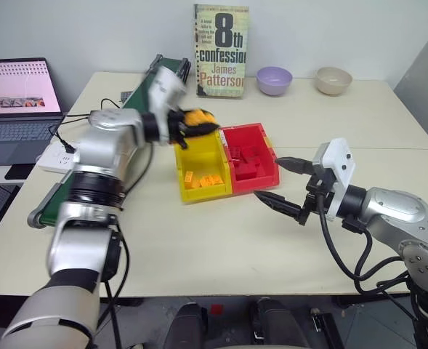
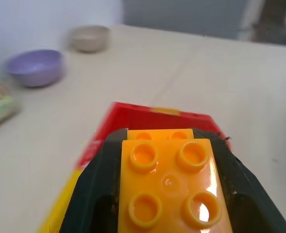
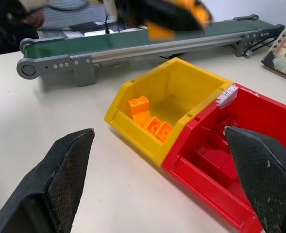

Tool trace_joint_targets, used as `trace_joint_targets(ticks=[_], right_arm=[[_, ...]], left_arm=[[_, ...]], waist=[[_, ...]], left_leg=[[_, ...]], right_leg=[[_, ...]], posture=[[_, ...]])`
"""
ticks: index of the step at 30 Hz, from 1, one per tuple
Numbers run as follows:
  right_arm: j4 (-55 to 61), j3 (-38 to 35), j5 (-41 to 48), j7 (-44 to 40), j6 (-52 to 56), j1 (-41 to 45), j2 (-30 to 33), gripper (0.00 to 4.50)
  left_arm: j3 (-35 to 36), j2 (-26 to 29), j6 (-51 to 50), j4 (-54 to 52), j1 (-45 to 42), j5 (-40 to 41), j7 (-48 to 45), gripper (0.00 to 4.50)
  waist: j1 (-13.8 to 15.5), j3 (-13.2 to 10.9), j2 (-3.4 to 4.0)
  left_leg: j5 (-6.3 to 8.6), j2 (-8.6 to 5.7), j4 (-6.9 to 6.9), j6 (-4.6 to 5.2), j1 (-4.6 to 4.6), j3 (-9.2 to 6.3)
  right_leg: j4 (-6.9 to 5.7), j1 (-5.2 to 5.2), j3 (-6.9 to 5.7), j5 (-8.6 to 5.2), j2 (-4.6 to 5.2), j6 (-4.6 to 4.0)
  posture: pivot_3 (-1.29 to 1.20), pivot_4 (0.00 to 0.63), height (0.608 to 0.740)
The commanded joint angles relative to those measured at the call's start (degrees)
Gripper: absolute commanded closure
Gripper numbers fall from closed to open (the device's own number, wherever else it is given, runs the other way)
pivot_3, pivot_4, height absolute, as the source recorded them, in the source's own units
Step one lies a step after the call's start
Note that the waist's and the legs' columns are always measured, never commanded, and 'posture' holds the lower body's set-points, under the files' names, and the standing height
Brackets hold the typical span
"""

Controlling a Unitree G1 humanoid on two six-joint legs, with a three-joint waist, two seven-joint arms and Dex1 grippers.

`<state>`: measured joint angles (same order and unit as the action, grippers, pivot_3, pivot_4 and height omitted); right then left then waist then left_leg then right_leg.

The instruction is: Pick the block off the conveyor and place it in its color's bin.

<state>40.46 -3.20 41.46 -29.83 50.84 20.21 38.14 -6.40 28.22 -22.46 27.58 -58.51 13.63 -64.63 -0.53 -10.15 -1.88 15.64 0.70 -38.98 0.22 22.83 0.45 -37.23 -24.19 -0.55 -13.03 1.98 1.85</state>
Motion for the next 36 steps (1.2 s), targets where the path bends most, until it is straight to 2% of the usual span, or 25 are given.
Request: trace_joint_targets(ticks=[1, 5, 13, 14, 17, 26, 30, 36], right_arm=[[2.6, -1.4, -0.5, 0.5, -1.1, -1.8, 0.9, 0.0], [3.9, -2.4, -0.3, 1.5, -1.4, -3.7, 0.8, 0.0], [5.7, -2.2, -0.4, 4.3, -1.7, -6.1, -0.4, 0.0], [5.7, -2.1, -0.4, 4.4, -1.7, -6.1, -0.4, 0.0], [5.5, -2.0, -0.5, 4.6, -1.9, -5.9, -0.3, 0.0], [4.3, -2.2, -0.9, 3.8, -3.0, -6.3, 0.3, 0.0], [3.6, -1.9, -1.1, 2.4, -3.4, -6.0, 0.8, 0.0], [-0.2, -2.6, -0.7, -1.8, -3.8, -2.7, 3.5, 0.0]], left_arm=[[-2.9, 1.2, 9.2, 3.8, -1.5, -5.0, -2.1, 2.96], [-3.4, 2.1, 14.5, 10.2, -3.2, -7.5, -3.5, 2.96], [-1.9, 3.2, 17.4, 16.5, -5.1, -8.8, -4.9, 2.96], [-1.9, 2.7, 17.8, 16.9, -5.2, -8.8, -4.6, 2.26], [-2.1, 2.4, 18.1, 17.3, -5.1, -9.1, -5.2, 1.82], [-1.1, 3.5, 18.0, 17.5, -5.3, -9.3, -5.4, 0.07], [-0.4, 6.6, 15.0, 13.5, -4.3, -8.4, -7.9, 0.0], [0.9, 17.1, 7.2, 0.4, 3.0, -6.0, -15.3, 0.0]], waist=[[-0.1, 0.0, 0.01], [0.0, 0.0, 0.02], [0.4, 0.0, 0.02], [0.4, 0.0, 0.02], [0.4, 0.0, 0.02], [0.4, 0.0, 0.02], [0.4, 0.0, 0.02], [-0.5, 0.0, 0.04]], left_leg=[[0.0, 0.0, 0.03, 0.0, -0.03, -0.02], [0.0, 0.12, 0.05, 0.0, -0.04, -0.21], [0.0, 0.12, 0.02, 0.0, 0.02, -0.15], [0.0, 0.12, 0.02, 0.0, 0.03, -0.15], [0.0, 0.06, -0.01, 0.0, 0.08, -0.12], [0.0, 0.04, -0.01, 0.0, 0.08, -0.15], [0.0, 0.04, -0.01, 0.0, 0.08, -0.13], [0.0, 0.12, 0.04, 0.0, 0.02, -0.1]], right_leg=[[0.0, 0.0, 0.0, 0.0, -0.07, 0.0], [-0.07, -0.02, -0.06, -0.04, -0.35, -0.06], [0.02, 0.0, -0.07, -0.04, -0.23, -0.06], [0.03, 0.0, -0.06, -0.04, -0.16, -0.06], [0.05, 0.01, -0.06, -0.03, 0.02, -0.05], [0.05, 0.01, -0.1, -0.03, 0.05, -0.04], [0.04, 0.01, -0.09, -0.03, 0.05, -0.04], [0.02, -0.02, -0.05, -0.04, 0.02, -0.05]], posture=[[0.0, 0.15, 0.74], [0.0, 0.15, 0.74], [0.0, 0.15, 0.74], [0.0, 0.15, 0.74], [0.0, 0.15, 0.74], [0.0, 0.15, 0.74], [0.0, 0.15, 0.74], [0.0, 0.15, 0.74]])
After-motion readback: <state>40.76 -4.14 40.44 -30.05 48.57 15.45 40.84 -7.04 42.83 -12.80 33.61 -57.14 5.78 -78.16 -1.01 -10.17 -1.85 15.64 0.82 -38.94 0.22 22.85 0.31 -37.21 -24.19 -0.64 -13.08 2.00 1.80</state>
